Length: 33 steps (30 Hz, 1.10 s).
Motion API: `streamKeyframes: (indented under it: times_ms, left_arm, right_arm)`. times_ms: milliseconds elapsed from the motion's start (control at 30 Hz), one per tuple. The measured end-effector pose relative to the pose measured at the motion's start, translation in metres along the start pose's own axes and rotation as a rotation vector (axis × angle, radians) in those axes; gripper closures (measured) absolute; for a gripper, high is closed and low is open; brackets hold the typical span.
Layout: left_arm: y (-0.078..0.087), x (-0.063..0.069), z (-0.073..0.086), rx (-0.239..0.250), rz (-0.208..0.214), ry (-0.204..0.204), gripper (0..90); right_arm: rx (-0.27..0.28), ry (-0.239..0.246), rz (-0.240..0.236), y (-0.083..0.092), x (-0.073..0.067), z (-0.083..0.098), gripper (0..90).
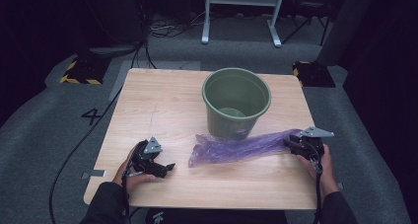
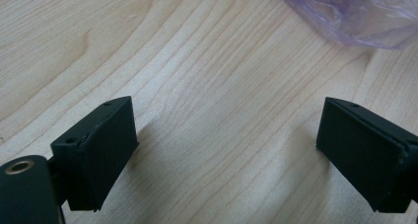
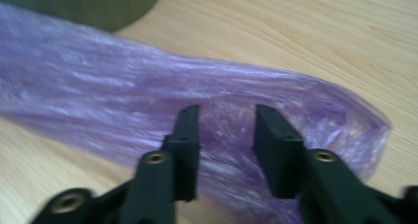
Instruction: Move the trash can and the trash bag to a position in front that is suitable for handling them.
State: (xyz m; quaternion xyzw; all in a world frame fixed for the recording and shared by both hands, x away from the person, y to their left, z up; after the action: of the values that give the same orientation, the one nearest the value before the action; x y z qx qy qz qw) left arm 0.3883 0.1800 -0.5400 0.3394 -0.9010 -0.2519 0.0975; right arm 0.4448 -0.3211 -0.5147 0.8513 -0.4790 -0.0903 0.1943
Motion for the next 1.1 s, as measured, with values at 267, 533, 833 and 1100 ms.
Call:
streamKeyframes:
  times_ms: [267, 533, 833, 1100]
  left_arm:
    - [-0.004, -0.004, -0.007, -0.003, -0.02, 0.046, 15.5]
    - [-0.009, 0.001, -0.018, 0.006, -0.03, 0.001, 16.3]
    - [0.0, 0.005, -0.055, 0.115, -0.064, -0.002, 22.8]
    - [-0.006, 0.025, -0.08, 0.18, 0.041, -0.011, 19.9]
  right_arm:
    - [0.058, 0.048, -0.009, 0.002, -0.018, -0.016, 39.1]
    - [0.14, 0.062, -0.036, 0.022, -0.033, -0.028, 37.3]
    - [0.063, 0.09, -0.129, 0.014, -0.048, -0.013, 65.5]
    - [0.015, 0.082, -0.147, -0.006, -0.049, -0.001, 68.6]
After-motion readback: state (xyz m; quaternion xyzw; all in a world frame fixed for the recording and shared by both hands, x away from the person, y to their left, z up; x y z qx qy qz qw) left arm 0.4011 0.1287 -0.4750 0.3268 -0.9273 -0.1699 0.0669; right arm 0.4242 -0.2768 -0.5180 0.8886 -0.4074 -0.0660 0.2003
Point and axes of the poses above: each handheld gripper's, and its own axes: y roughly backward along the jaws, z roughly out of its underside, x roughly to its right, the point moved 5 cm from there along -y, roughly forward along the jaws, and after that the axes turned 14 degrees about x, right-handed, at the moved point
